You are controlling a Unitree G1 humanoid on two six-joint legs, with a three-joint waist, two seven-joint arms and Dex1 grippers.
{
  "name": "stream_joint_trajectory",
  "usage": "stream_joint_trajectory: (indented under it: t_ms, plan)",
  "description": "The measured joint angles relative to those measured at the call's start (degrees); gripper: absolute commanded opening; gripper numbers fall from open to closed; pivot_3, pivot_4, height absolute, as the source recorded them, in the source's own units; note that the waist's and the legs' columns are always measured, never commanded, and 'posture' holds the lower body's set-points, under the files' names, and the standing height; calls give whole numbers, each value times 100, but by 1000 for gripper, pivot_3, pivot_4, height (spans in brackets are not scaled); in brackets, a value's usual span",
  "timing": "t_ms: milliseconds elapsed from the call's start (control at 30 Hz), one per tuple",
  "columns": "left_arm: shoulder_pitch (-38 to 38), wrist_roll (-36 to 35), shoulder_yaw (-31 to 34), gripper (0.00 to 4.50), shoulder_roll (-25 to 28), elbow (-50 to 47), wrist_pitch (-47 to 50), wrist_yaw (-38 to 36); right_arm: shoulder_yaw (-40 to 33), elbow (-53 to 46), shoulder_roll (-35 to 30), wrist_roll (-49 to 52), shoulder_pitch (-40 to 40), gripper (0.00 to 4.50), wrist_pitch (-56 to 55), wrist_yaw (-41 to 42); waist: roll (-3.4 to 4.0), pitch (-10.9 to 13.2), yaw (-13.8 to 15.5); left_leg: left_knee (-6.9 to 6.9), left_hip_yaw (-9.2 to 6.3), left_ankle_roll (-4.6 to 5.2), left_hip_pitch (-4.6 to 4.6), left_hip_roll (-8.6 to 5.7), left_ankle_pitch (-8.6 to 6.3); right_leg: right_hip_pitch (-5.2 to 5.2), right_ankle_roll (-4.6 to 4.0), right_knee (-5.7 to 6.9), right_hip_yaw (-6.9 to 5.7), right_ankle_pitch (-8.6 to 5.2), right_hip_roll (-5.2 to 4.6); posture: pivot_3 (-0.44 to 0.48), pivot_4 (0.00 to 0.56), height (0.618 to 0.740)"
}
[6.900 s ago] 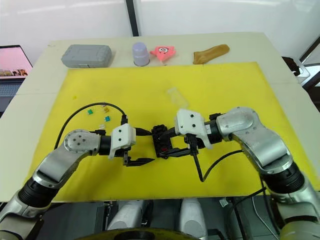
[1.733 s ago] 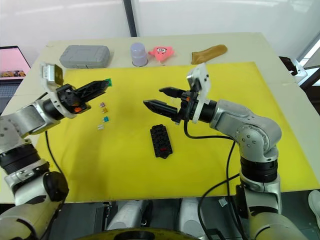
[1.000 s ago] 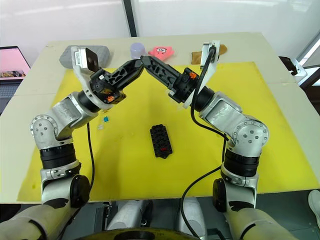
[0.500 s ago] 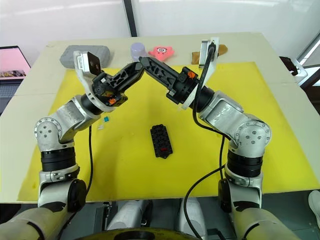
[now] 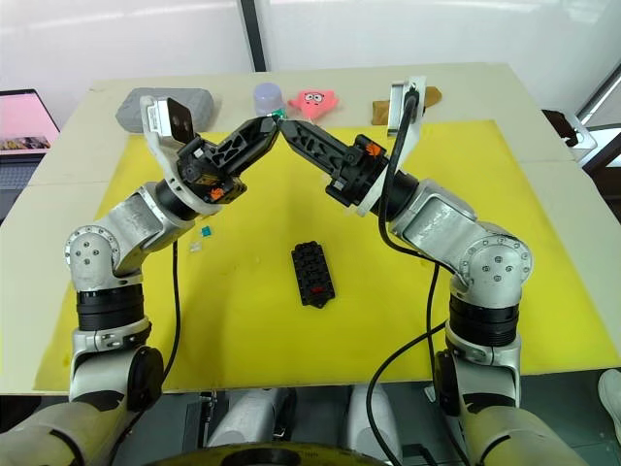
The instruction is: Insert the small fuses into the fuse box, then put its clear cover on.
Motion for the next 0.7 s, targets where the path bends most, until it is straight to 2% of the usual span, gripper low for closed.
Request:
stream_joint_trajectory:
  t_ms: [33, 67, 133, 433, 533, 567, 633, 700]
  plan:
    - [0, 0, -4, 0, 1, 0, -5, 0, 3, 0, -2, 1, 1, 1031, -5, 1, 0, 0, -2, 0, 0, 0, 0, 0, 0, 0, 0, 0, 0, 0, 0, 0, 150, 740]
    - [-1, 0, -16, 0, 2, 0, -9, 0, 10, 0, -3, 6, 3, 519, -10, 1, 0, 0, -2, 0, 0, 0, 0, 0, 0, 0, 0, 0, 0, 0, 0, 0, 150, 740]
    - [-5, -8, -29, 0, 7, 2, -24, -4, 19, 7, -3, 39, 11, 36, -43, -4, 0, 0, 0, 0, 0, 0, 0, 0, 0, 0, 0, 0, 0, 0, 0, 0, 150, 740]
    - [-51, -13, -131, 0, 10, 26, -103, 25, 62, 15, -165, 179, 17, 36, -129, -65, 0, 0, 0, 0, 0, 0, 0, 0, 0, 0, 0, -1, 0, 0, 0, 0, 150, 740]
    - [-85, -58, -156, 1059, 59, 37, -92, 10, 60, 14, -167, 314, 15, 0, -186, -70, 0, 0, 1, 0, 0, 0, 0, 0, 0, 0, 0, -1, 0, 0, 0, 0, 150, 740]
    - [-85, -68, -171, 1541, 140, 48, -38, -21, 60, 11, -167, 355, 13, 0, -221, -81, 0, 0, -2, -1, 0, 0, 0, 0, 0, 0, 0, -1, 0, 0, 0, 0, 150, 740]
    - [-77, -108, -178, 2585, 492, 49, 140, -142, 57, 2, -170, 520, 7, 0, -285, -140, 0, 0, -12, -3, 0, 0, 0, 2, 0, -2, 0, -1, 0, 0, 2, 0, 150, 740]
    - [-43, -298, -85, 3586, 1067, 27, 380, -375, 33, -26, -215, 808, 2, 0, -350, -242, 1, 1, -56, -9, 0, 0, 0, 3, 0, -6, 0, 0, 2, 0, 3, 0, 150, 740]
